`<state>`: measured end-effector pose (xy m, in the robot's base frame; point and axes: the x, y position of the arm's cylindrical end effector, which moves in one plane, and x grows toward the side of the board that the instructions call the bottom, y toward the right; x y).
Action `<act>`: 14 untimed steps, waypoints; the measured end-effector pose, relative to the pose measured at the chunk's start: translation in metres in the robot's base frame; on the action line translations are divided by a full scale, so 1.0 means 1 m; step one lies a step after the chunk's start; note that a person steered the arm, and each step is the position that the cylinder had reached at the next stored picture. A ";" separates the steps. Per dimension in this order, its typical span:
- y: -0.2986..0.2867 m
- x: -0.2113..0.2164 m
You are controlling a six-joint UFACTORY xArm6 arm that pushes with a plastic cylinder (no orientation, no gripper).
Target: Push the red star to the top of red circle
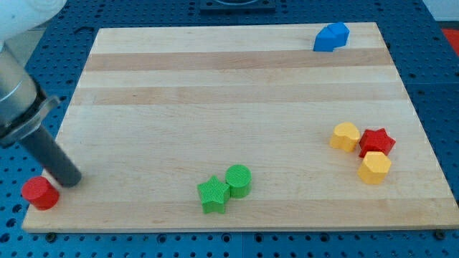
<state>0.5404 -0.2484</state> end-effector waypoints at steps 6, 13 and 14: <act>0.592 -0.175; 0.448 -0.034; 0.455 -0.023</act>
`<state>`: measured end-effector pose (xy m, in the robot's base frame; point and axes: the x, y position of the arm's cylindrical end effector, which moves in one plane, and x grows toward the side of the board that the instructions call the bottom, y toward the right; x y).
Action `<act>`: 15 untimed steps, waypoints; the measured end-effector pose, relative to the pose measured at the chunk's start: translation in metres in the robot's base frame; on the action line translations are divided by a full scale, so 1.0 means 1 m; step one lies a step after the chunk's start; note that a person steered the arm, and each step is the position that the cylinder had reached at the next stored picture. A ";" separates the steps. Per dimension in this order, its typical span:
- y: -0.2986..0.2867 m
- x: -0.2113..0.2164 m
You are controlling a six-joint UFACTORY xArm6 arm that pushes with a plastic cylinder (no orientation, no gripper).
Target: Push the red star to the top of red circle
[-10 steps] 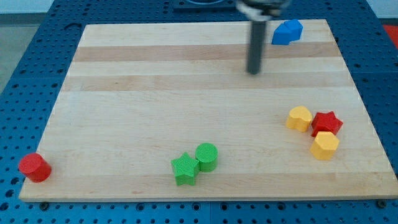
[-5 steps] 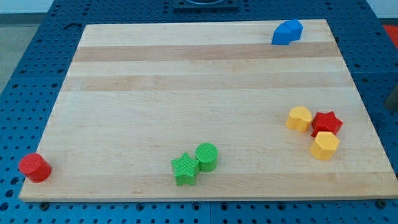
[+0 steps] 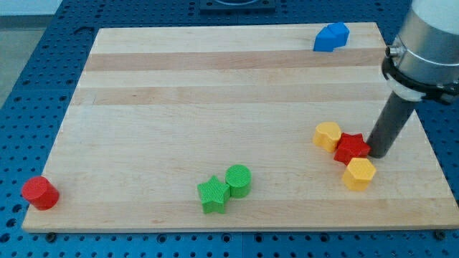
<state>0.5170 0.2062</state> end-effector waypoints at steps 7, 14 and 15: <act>-0.152 -0.053; -0.401 -0.039; -0.428 -0.035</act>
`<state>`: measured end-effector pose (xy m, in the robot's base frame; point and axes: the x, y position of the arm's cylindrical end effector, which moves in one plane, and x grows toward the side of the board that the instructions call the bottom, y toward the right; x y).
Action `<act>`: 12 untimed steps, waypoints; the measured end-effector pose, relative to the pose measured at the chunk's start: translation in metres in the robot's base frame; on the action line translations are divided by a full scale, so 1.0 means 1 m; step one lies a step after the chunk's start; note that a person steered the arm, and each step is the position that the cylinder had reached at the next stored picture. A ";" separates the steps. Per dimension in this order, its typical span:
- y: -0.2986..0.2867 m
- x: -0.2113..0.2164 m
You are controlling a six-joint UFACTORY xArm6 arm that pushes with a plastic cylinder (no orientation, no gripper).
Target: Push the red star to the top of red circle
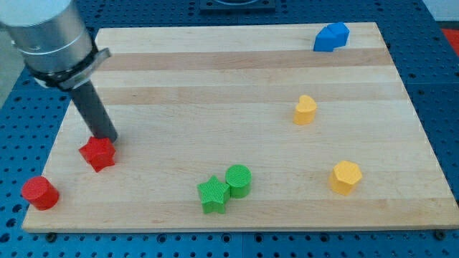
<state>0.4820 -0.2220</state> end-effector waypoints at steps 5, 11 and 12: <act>0.025 0.043; -0.028 0.003; -0.033 0.013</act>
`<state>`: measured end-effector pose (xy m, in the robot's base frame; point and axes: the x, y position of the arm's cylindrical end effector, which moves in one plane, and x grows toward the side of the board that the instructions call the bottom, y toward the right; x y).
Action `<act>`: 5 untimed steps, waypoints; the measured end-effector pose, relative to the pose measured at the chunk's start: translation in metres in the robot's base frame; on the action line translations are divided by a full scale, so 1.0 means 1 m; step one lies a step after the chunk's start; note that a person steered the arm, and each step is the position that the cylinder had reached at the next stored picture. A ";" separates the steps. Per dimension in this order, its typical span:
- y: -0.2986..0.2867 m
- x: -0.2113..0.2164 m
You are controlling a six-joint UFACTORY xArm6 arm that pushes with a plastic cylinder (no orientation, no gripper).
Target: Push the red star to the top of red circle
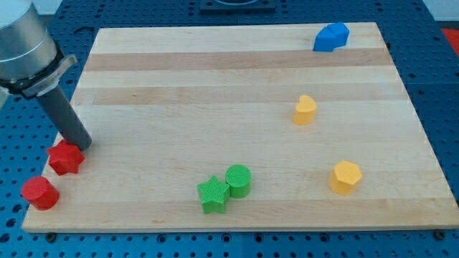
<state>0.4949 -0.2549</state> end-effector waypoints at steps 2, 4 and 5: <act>-0.005 0.010; -0.009 0.018; -0.015 0.022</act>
